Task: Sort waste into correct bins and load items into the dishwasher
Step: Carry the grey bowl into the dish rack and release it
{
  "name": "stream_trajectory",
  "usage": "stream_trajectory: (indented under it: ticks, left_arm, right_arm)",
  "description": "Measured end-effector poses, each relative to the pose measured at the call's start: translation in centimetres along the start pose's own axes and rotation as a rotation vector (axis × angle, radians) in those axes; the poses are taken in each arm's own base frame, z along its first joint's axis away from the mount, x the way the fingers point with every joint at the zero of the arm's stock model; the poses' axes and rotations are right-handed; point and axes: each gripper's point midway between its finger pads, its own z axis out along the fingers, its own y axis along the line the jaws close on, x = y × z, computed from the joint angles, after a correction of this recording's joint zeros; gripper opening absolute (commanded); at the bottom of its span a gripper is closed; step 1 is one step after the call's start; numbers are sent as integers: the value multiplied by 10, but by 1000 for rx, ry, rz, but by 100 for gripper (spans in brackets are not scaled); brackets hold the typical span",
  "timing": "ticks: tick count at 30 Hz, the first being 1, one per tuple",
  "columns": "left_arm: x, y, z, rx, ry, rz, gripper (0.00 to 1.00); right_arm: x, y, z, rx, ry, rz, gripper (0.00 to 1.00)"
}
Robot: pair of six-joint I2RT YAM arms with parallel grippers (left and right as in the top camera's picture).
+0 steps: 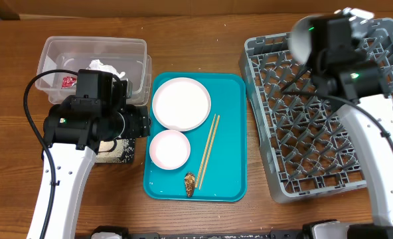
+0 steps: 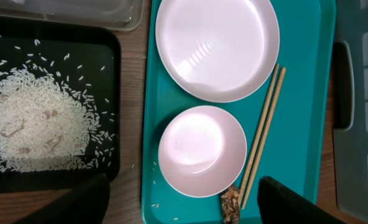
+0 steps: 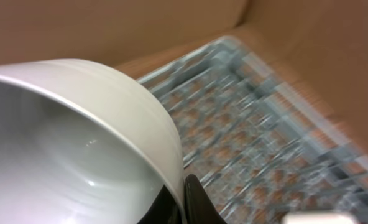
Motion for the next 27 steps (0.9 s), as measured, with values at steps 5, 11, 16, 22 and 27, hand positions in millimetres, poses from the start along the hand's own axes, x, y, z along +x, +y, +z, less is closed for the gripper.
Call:
stream_trajectory:
  ticks: [5, 11, 16, 22, 27]
  left_arm:
    - [0, 0, 0, 0, 1, 0, 78]
    - [0, 0, 0, -1, 0, 0, 79]
    - [0, 1, 0, -3, 0, 0, 79]
    - [0, 1, 0, -3, -1, 0, 79]
    - [-1, 1, 0, -4, -2, 0, 79]
  right_arm:
    - [-35, -49, 27, 154, -95, 57, 4]
    - [-43, -107, 66, 347, -104, 101, 4]
    - [-31, -140, 103, 536, -75, 91, 4]
    - [-3, -154, 154, 718, -32, 43, 4]
    - [25, -151, 184, 762, 33, -21, 4]
